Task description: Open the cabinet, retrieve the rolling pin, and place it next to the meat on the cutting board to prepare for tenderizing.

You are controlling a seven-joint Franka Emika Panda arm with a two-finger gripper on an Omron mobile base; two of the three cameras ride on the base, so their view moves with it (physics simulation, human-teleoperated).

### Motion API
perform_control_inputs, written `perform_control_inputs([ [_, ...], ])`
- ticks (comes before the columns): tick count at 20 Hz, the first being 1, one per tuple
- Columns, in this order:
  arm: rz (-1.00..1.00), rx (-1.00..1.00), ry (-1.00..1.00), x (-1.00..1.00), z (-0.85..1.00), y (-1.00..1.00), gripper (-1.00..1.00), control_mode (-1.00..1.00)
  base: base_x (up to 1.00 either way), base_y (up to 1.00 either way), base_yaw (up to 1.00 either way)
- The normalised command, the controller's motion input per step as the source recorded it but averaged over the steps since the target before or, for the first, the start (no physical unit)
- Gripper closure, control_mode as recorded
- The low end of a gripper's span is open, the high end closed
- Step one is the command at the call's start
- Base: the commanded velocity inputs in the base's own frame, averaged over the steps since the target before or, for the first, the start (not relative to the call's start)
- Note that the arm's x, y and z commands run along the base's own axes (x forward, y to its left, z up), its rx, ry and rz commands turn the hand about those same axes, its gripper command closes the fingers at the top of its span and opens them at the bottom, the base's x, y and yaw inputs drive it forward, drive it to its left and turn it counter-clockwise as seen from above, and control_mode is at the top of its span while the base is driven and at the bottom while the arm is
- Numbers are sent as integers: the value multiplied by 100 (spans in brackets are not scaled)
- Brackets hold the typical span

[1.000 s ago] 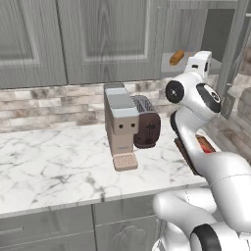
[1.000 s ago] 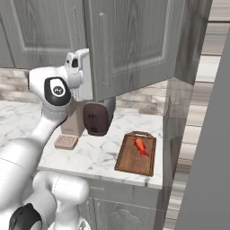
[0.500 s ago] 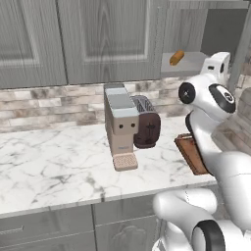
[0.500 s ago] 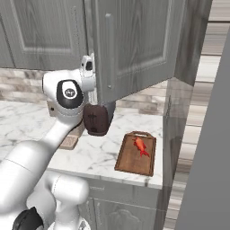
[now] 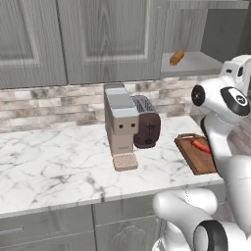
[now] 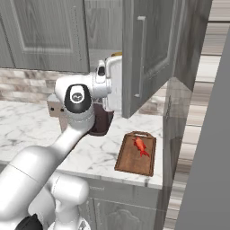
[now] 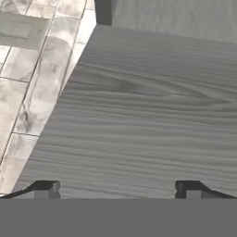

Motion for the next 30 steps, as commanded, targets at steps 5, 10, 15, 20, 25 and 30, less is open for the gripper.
perform_control_inputs([
  [5, -18, -4, 9, 9, 0, -61, -100, -100, 0, 0, 0],
  [10, -9, -2, 9, 24, 0, -60, -100, -100, 0, 0, 0],
  [15, -5, -1, 6, 13, -1, -37, -100, -100, 0, 0, 0],
  [20, -1, 0, -3, -26, -2, 6, -100, -100, 0, 0, 0],
  [25, -1, 2, -15, -50, 0, 70, -100, -100, 0, 0, 0],
  [30, -1, 6, -19, -45, 6, 85, -100, -100, 0, 0, 0],
])
